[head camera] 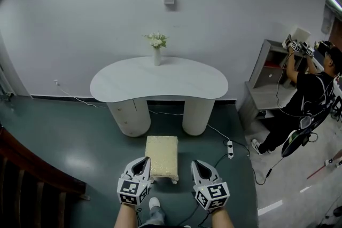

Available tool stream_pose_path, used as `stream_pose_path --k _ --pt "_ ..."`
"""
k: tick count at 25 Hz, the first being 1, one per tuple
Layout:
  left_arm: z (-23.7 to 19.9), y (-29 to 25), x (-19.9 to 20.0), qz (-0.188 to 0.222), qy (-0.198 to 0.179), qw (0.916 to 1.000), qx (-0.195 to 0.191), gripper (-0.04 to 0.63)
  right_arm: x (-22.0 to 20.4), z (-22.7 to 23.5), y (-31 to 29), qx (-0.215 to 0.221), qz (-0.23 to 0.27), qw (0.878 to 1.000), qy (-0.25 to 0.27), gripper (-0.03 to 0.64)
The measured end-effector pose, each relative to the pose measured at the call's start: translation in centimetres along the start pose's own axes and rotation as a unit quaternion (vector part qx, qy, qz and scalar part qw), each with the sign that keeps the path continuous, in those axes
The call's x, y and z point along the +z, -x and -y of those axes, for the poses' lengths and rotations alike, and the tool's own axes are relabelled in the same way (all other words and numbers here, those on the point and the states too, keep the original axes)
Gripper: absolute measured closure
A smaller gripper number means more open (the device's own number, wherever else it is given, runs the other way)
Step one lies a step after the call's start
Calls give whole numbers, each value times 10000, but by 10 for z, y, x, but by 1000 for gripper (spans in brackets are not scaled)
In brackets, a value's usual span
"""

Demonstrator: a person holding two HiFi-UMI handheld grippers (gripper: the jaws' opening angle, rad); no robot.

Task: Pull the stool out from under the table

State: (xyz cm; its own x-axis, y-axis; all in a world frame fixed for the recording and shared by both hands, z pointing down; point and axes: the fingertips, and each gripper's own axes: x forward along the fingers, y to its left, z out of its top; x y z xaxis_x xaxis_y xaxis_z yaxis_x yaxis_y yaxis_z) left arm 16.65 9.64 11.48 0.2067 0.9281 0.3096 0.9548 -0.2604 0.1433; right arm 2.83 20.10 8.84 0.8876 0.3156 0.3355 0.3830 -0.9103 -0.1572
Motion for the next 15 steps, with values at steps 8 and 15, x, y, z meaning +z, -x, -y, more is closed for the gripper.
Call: stream_pose_path --k 8,15 --pt "-5 10 30 285 -148 9994 125 583 26 -9 5 -141 251 9989 379 555" --pt "0 24 40 365 -236 9989 173 583 39 -14 14 -245 474 9979 366 555"
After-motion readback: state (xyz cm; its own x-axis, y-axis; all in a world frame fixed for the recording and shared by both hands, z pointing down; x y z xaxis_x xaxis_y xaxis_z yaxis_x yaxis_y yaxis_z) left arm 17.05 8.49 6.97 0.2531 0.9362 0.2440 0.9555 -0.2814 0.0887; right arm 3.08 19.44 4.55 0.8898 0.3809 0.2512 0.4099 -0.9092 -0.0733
